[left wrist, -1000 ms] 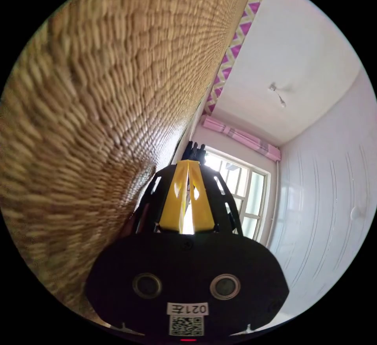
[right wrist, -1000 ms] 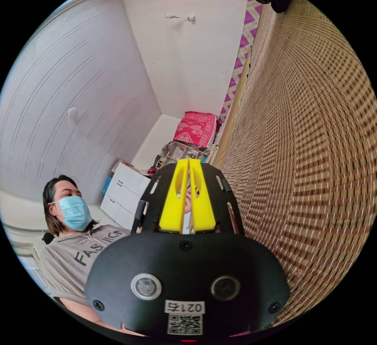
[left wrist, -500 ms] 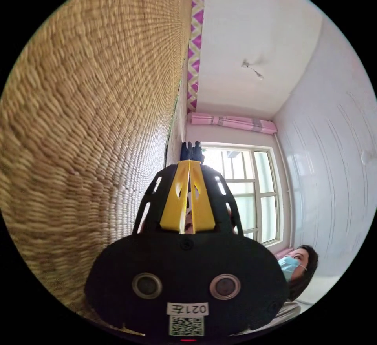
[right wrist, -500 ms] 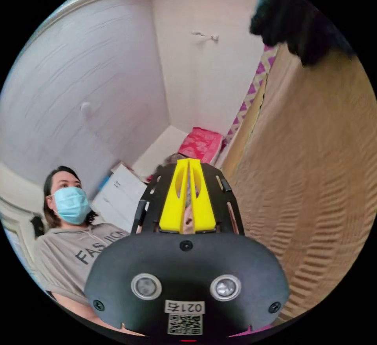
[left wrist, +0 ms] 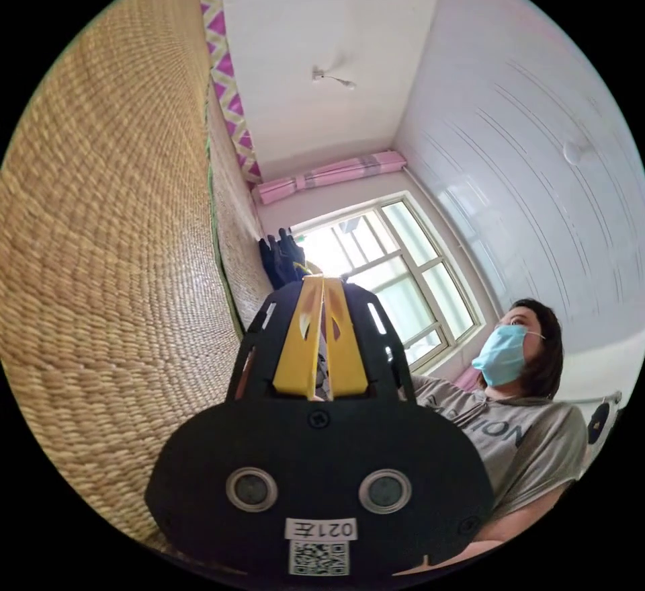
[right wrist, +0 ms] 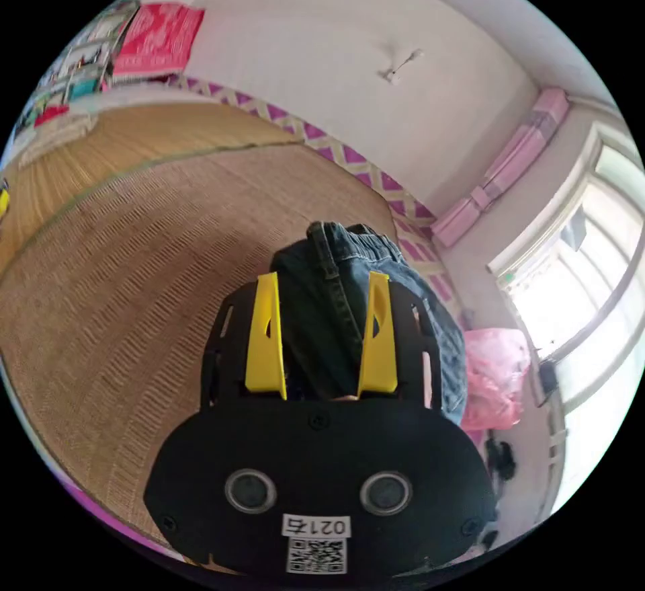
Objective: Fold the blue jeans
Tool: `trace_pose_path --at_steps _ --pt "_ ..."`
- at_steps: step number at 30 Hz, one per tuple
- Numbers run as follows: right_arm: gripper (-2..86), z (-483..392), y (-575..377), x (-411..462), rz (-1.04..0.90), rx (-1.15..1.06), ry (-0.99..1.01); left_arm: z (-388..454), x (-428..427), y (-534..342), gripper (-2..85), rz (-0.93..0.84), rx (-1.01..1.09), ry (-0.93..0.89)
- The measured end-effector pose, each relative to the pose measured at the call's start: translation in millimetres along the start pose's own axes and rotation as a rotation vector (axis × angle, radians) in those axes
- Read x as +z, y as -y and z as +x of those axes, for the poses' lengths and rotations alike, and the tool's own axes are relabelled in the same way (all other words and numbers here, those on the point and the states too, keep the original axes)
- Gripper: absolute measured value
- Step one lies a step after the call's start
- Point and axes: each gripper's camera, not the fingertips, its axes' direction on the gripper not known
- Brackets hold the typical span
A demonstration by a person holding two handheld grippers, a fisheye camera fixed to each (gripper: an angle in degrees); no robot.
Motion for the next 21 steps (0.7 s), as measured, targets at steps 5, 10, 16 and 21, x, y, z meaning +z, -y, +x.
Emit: trace_pose_path --at_steps 5,10,16,21 --pt "15.1 -4.8 5.0 87.6 -0.046 -0.056 0.018 3.3 -3.9 24.8 -0.9 0.001 0.095 -0.022" --pt "6.9 42.9 -6.6 146.4 -0.072 0.053 0.117 -8.1 -5.7 64.6 -0.9 -0.037 0.123 -0.028" --pt "5.5 168.7 -40.5 185.1 0.010 0.337 0.223 -27.3 -22.8 127.1 -1.0 -0.002 0.128 0.022" --pt "5.2 240.9 -45.1 173.7 0.197 0.335 0.304 -29.0 -29.0 203.5 -1.0 -0.027 0.178 0.157"
